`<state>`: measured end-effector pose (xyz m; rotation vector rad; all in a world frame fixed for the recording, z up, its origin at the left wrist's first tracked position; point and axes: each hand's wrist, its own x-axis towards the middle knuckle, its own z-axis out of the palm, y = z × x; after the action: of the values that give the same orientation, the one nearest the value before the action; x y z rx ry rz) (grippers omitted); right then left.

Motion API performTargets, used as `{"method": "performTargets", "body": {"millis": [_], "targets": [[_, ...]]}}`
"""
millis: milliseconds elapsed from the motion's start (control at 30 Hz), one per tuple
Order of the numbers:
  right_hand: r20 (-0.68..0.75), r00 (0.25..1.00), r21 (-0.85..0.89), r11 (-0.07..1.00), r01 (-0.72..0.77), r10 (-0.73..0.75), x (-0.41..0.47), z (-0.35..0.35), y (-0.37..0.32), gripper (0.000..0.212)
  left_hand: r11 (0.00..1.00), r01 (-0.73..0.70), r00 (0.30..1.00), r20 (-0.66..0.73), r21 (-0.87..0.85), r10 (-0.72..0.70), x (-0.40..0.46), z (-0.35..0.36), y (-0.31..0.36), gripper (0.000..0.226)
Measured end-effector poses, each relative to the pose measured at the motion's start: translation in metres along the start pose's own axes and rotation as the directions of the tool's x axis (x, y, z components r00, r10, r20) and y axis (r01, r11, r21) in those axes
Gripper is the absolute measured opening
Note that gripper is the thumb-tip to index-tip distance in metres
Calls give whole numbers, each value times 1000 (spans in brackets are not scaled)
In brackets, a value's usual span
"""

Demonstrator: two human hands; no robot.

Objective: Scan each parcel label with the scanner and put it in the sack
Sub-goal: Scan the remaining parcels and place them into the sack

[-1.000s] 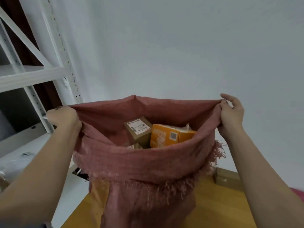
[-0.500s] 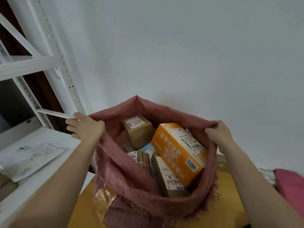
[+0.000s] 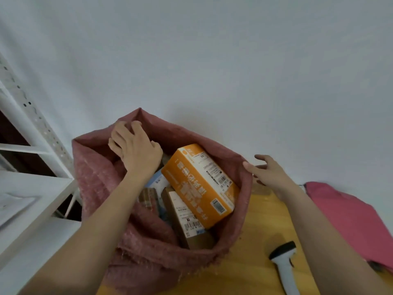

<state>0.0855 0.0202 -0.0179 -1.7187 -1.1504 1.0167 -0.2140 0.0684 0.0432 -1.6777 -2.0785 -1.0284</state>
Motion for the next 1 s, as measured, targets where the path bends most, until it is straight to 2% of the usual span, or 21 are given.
{"method": "performTargets", "body": {"millis": [133,233,400,467,533,600,700,767,867,933,1000], "targets": [[-4,1000,33,999,2,-2,5,-38,20,51,999,-35,998,44,-33,36,-21,7,49,50],[2,1000,6,1000,-23,23,13,-81,46,43,994,-67,998,-19,-86,66,-46,10,99,47],[-43,997,-103,992,-76,71,28,-170,102,38,945,-261,963,-116,-196,242,-108,26,201,50],[-57,994,-183,978,-104,95,34,-196,124,39,915,-325,946,-97,-241,310,-142,39,236,49],[-18,989,-274,951,-146,147,39,-210,147,40,893,-360,927,3,-270,375,-178,54,260,47],[43,978,-372,912,-173,203,43,-214,173,39,884,-370,889,169,-284,426,-211,72,272,46],[102,951,-529,826,-197,292,47,-215,222,52,908,-325,769,485,-264,416,-253,106,269,48],[110,934,-618,759,-203,339,46,-215,257,65,931,-279,687,629,-236,365,-278,127,261,48],[93,911,-677,696,-238,402,39,-216,302,90,962,-212,566,780,-174,266,-304,152,249,45],[101,892,-655,704,-273,440,33,-216,325,104,977,-173,511,836,-128,200,-316,165,244,42],[139,885,-648,717,-257,443,26,-213,343,109,982,-164,461,873,-92,159,-326,175,240,42]]}}
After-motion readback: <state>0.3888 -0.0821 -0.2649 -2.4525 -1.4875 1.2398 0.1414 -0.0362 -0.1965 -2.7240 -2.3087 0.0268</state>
